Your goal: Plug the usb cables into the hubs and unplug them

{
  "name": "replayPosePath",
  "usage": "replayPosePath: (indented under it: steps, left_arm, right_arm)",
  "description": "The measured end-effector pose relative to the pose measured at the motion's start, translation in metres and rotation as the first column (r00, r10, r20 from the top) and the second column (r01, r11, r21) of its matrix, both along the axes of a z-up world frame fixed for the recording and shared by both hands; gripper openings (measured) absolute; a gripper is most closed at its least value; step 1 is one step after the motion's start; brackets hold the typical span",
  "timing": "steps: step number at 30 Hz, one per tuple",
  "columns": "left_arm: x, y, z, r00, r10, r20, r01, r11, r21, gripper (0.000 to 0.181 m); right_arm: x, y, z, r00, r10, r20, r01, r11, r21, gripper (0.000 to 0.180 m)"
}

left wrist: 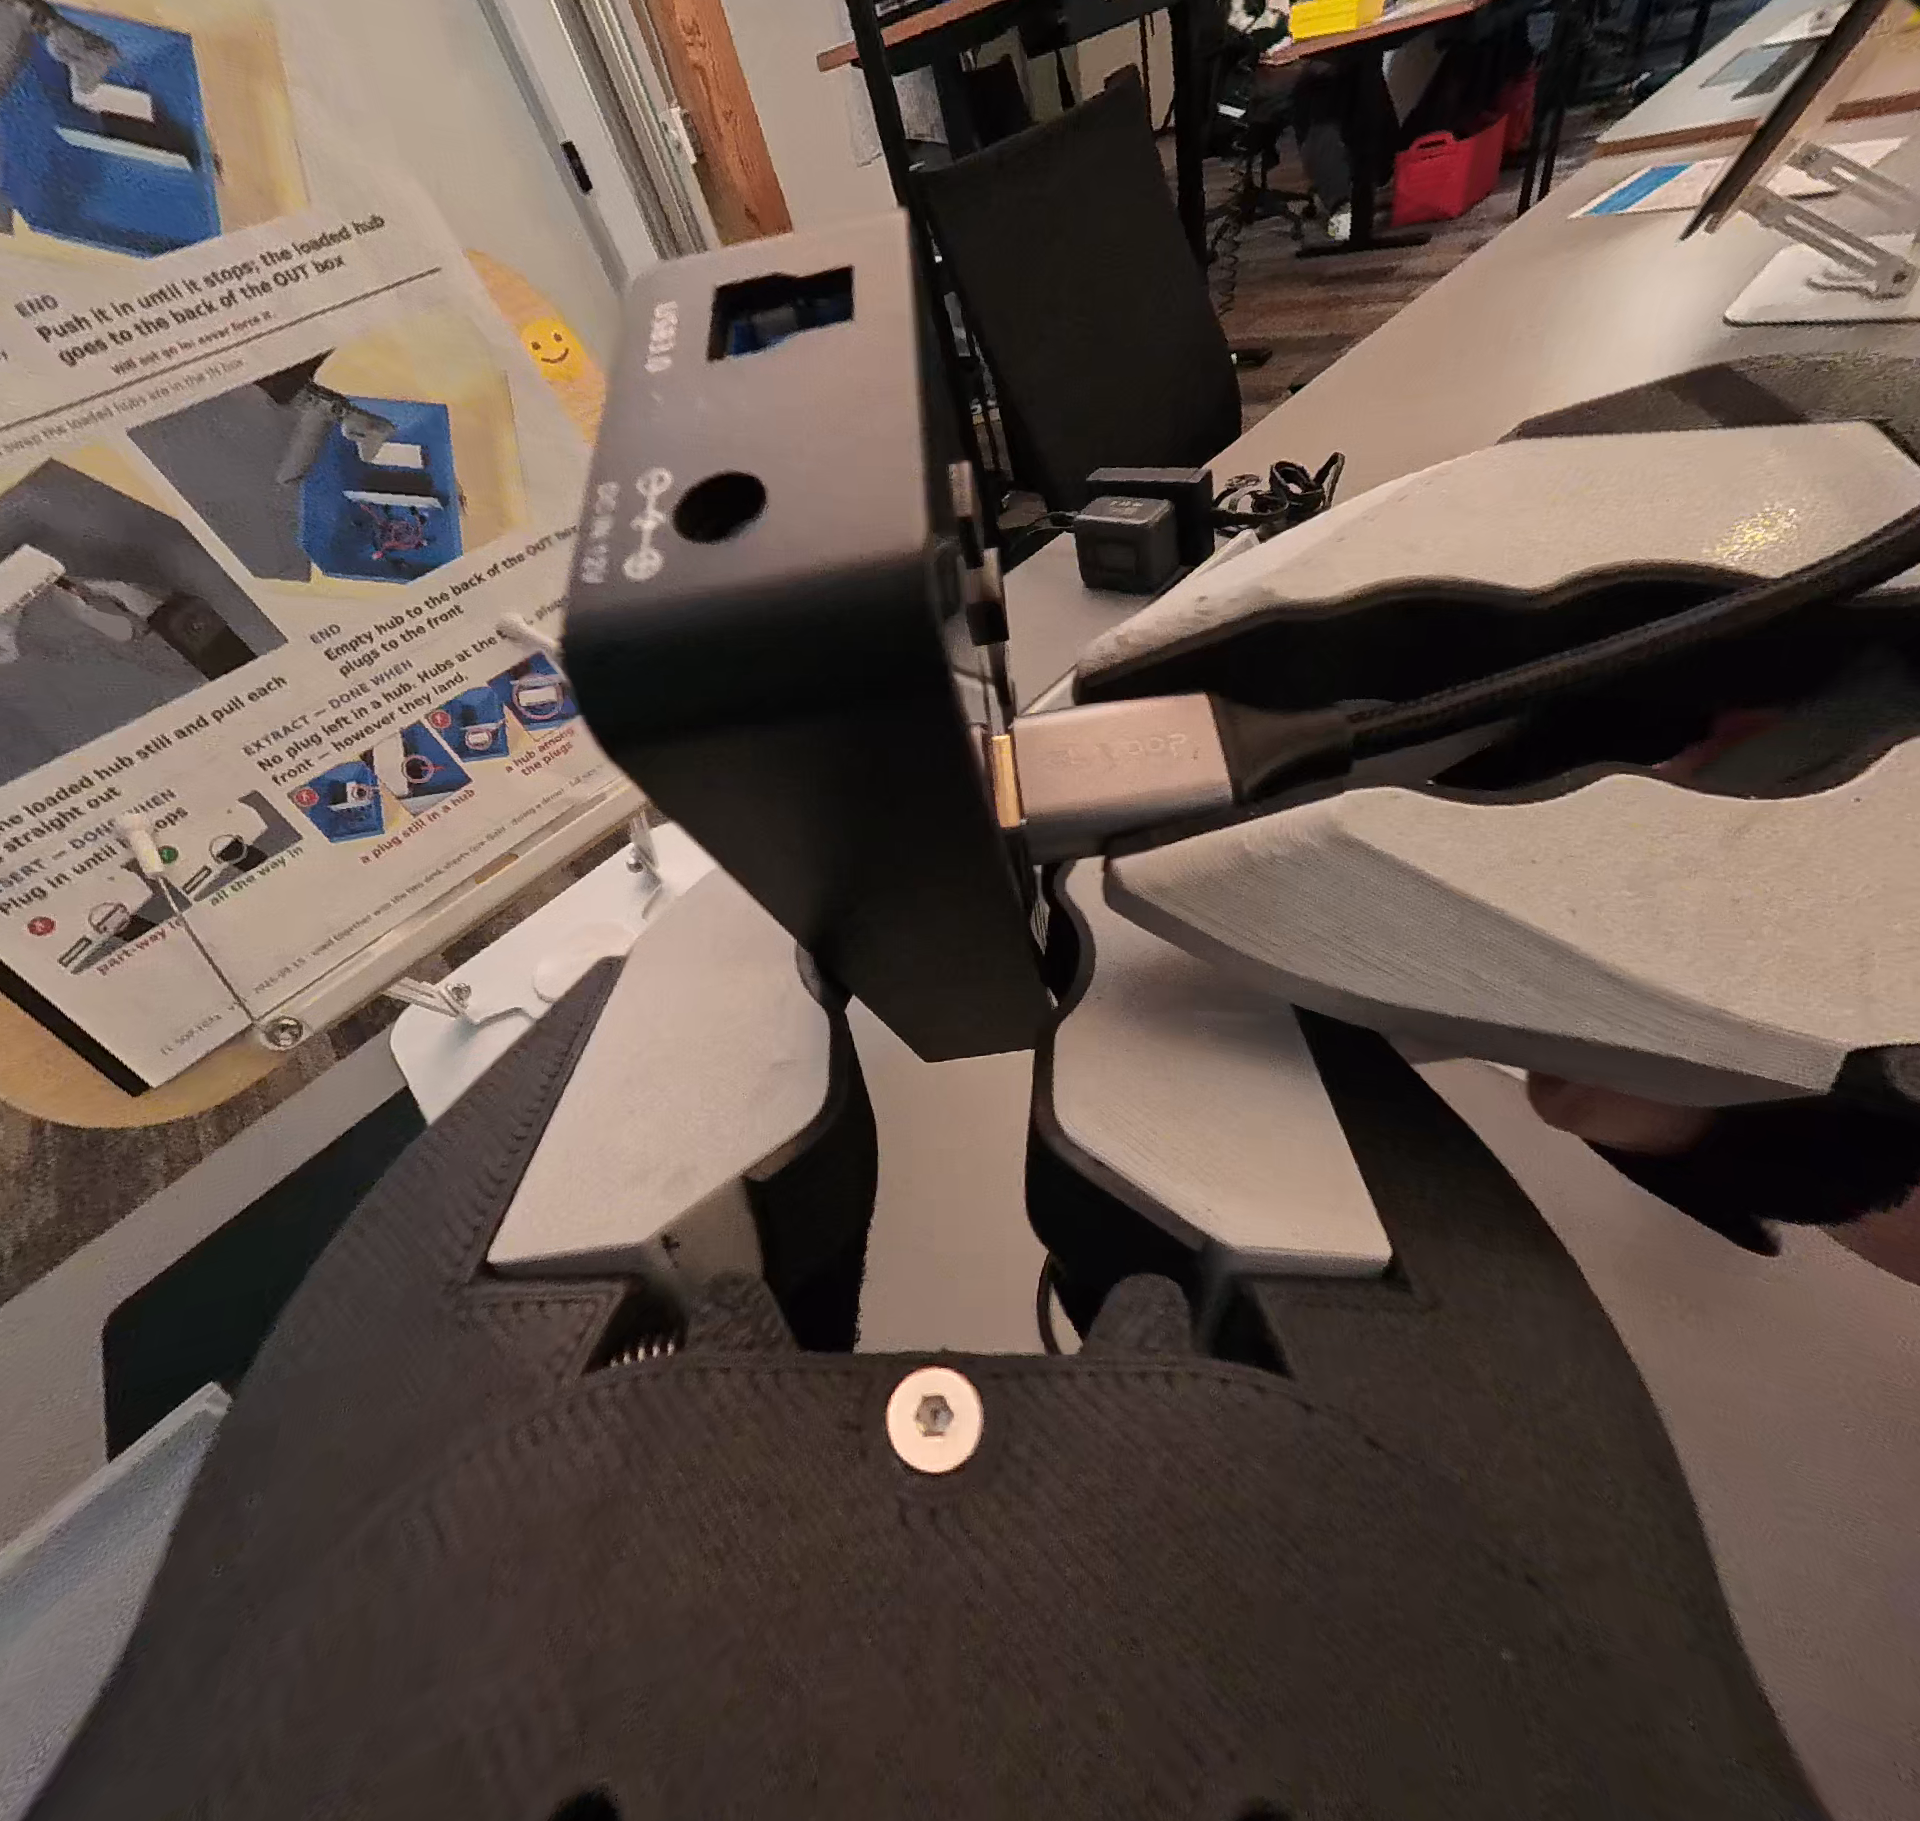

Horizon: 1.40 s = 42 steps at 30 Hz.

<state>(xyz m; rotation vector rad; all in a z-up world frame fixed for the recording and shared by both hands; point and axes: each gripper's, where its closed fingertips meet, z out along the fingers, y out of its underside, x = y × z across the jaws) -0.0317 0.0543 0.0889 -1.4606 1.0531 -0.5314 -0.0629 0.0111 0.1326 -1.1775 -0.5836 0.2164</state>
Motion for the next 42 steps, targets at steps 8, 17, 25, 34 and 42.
replayPosePath:
  steps: [8,17,25,34,42]
  left_arm:
    - [-0.015,0.055,-0.047,0.992,0.036,0.118,-0.005,0.966,-0.258,0.029]
    - [-0.028,0.106,-0.126,0.986,0.165,0.003,-0.157,0.947,-0.282,0.029]
    - [-0.036,0.120,-0.197,0.970,0.148,-0.193,-0.207,0.919,-0.336,0.029]
    - [-0.038,0.113,-0.216,0.964,0.089,-0.249,-0.184,0.903,-0.389,0.029]
    - [-0.019,0.078,-0.153,0.988,-0.093,0.124,0.126,0.947,-0.295,0.028]
  right_arm:
    - [0.006,0.031,-0.033,1.000,0.024,0.012,-0.021,0.974,-0.226,0.037]
    - [0.031,0.020,-0.099,0.933,0.226,0.280,0.005,0.770,-0.638,0.037]
    - [0.058,0.008,-0.081,0.959,0.245,0.143,-0.090,0.741,-0.665,0.036]
    - [0.069,0.009,-0.073,0.968,0.222,0.115,-0.097,0.758,-0.645,0.031]
    - [0.025,0.062,-0.083,0.925,0.036,-0.379,-0.298,0.690,-0.660,0.061]
